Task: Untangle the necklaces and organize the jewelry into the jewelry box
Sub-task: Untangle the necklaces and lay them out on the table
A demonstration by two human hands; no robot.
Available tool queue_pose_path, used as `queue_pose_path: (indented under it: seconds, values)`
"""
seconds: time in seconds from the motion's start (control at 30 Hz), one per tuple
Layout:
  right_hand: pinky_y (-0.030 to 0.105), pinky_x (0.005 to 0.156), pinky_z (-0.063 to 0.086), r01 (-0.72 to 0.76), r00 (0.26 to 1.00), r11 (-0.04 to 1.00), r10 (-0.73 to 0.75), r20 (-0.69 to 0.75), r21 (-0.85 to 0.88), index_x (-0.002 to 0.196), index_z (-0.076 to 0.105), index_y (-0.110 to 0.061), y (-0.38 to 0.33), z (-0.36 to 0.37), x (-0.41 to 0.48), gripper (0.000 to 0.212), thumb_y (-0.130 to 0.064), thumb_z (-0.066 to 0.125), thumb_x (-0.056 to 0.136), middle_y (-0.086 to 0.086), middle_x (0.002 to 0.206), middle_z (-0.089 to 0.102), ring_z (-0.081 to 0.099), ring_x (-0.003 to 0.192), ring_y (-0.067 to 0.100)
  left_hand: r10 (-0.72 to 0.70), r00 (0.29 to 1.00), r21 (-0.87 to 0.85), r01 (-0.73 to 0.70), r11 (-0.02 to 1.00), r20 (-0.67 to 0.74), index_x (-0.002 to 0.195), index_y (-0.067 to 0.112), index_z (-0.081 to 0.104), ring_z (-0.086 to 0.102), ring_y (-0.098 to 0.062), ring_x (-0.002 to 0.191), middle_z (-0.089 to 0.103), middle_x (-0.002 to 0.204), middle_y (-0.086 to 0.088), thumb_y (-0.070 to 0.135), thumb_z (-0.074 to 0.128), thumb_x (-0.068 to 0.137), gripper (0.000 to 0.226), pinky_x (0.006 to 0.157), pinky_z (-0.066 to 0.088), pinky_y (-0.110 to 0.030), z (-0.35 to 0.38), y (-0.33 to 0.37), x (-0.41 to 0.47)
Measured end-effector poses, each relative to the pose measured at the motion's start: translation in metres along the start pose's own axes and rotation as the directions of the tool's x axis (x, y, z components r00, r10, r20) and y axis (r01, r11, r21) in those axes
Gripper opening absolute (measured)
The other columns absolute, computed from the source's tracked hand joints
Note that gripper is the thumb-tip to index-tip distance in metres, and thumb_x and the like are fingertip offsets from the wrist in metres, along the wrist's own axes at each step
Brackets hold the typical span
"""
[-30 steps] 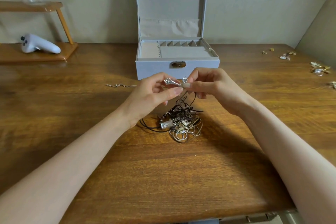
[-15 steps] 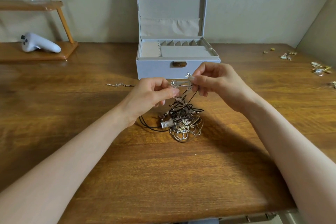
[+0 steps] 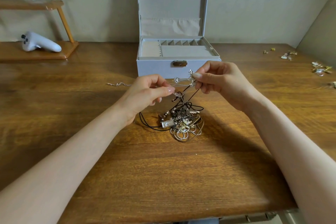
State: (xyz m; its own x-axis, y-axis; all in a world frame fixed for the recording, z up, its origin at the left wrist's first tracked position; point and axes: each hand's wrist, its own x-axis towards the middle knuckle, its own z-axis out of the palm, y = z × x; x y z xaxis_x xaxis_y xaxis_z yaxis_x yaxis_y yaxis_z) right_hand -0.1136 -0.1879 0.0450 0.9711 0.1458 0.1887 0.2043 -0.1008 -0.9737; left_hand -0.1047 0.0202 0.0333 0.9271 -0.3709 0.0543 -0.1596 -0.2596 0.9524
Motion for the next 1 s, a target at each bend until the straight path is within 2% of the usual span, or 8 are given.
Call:
queue_pose_path:
  seconds: [0.13, 0.37, 0.57, 0.67, 0.77, 0.83, 0.93, 1.0]
  values:
    - [0.019, 0.051, 0.045, 0.003, 1.000, 1.000, -0.003, 0.009, 0.019, 0.075, 0.061, -0.005, -0.0006, -0.0003, 0.0000, 0.016, -0.017, 0.069, 0.071, 0.004, 0.061, 0.064, 0.052, 0.051, 0.011, -0.001, 1.000, 0.011, 0.001, 1.000, 0.004, 0.081, 0.015, 0.060, 0.045, 0.004, 0.048, 0.051, 0.055, 0.015, 0.022, 0.066, 0.084, 0.010, 0.059, 0.036, -0.018, -0.0008, -0.0001, 0.0002]
    - [0.018, 0.052, 0.042, -0.017, 0.998, 0.996, 0.023, 0.064, -0.090, 0.075, 0.061, -0.004, 0.0004, -0.0003, -0.0011, 0.009, -0.006, 0.068, 0.080, 0.004, 0.060, 0.060, 0.050, 0.052, 0.011, 0.038, 0.998, -0.056, -0.041, 0.998, -0.045, 0.081, 0.014, 0.059, 0.044, -0.002, 0.055, 0.053, 0.070, -0.001, 0.022, 0.063, 0.086, 0.011, 0.054, 0.036, -0.015, -0.0012, 0.0007, -0.0001]
    - [0.019, 0.051, 0.043, -0.022, 0.999, 0.998, 0.020, -0.034, -0.062, 0.072, 0.060, -0.006, 0.0014, 0.0000, 0.0007, 0.011, -0.006, 0.069, 0.080, 0.003, 0.058, 0.061, 0.050, 0.051, 0.011, 0.041, 0.998, 0.001, -0.041, 0.999, 0.056, 0.073, 0.021, 0.061, 0.046, 0.000, 0.059, 0.051, 0.065, 0.011, 0.035, 0.065, 0.069, 0.015, 0.058, 0.036, -0.020, -0.0015, 0.0012, -0.0014]
    - [0.019, 0.051, 0.043, -0.017, 0.998, 1.000, 0.017, -0.052, 0.011, 0.073, 0.061, -0.006, 0.0002, -0.0014, 0.0009, 0.011, -0.011, 0.070, 0.074, 0.004, 0.060, 0.062, 0.051, 0.051, 0.012, 0.014, 0.996, 0.060, -0.019, 0.998, 0.083, 0.071, 0.023, 0.060, 0.048, -0.001, 0.065, 0.052, 0.069, 0.011, 0.032, 0.070, 0.075, 0.014, 0.063, 0.036, -0.024, 0.0012, 0.0006, -0.0021]
    - [0.019, 0.052, 0.046, -0.018, 1.000, 0.999, 0.019, -0.024, 0.050, 0.074, 0.062, -0.006, 0.0006, -0.0017, 0.0009, 0.012, -0.015, 0.069, 0.070, 0.005, 0.062, 0.065, 0.054, 0.052, 0.011, 0.013, 0.997, 0.070, -0.019, 0.997, 0.077, 0.074, 0.021, 0.059, 0.046, -0.006, 0.070, 0.050, 0.072, 0.006, 0.026, 0.069, 0.081, 0.013, 0.065, 0.036, -0.024, 0.0024, 0.0005, -0.0025]
    - [0.019, 0.055, 0.049, -0.025, 1.000, 0.997, 0.024, 0.020, 0.071, 0.076, 0.063, -0.006, 0.0019, -0.0016, 0.0009, 0.011, -0.014, 0.068, 0.070, 0.006, 0.066, 0.067, 0.058, 0.055, 0.012, 0.021, 0.997, 0.057, -0.026, 0.998, 0.076, 0.076, 0.022, 0.061, 0.046, -0.005, 0.068, 0.052, 0.071, 0.008, 0.035, 0.072, 0.074, 0.018, 0.063, 0.036, -0.023, 0.0019, -0.0002, -0.0018]
    - [0.021, 0.058, 0.051, -0.037, 0.997, 0.995, 0.029, 0.078, 0.093, 0.081, 0.064, -0.004, 0.0030, -0.0006, 0.0009, 0.012, -0.011, 0.066, 0.071, 0.009, 0.071, 0.068, 0.062, 0.059, 0.014, 0.034, 0.998, -0.009, -0.033, 0.999, 0.054, 0.093, 0.019, 0.060, 0.046, -0.002, 0.060, 0.056, 0.068, 0.016, 0.044, 0.071, 0.069, 0.037, 0.053, 0.036, -0.015, 0.0022, 0.0005, -0.0011]
    - [0.021, 0.059, 0.052, -0.041, 0.994, 0.995, 0.033, 0.100, 0.086, 0.081, 0.064, -0.003, 0.0029, 0.0009, 0.0009, 0.013, -0.010, 0.066, 0.071, 0.010, 0.072, 0.067, 0.062, 0.061, 0.015, 0.067, 0.998, -0.068, -0.066, 0.995, 0.015, 0.100, 0.015, 0.058, 0.044, -0.003, 0.055, 0.059, 0.073, 0.011, 0.043, 0.073, 0.072, 0.043, 0.047, 0.035, -0.011, 0.0027, 0.0015, -0.0010]
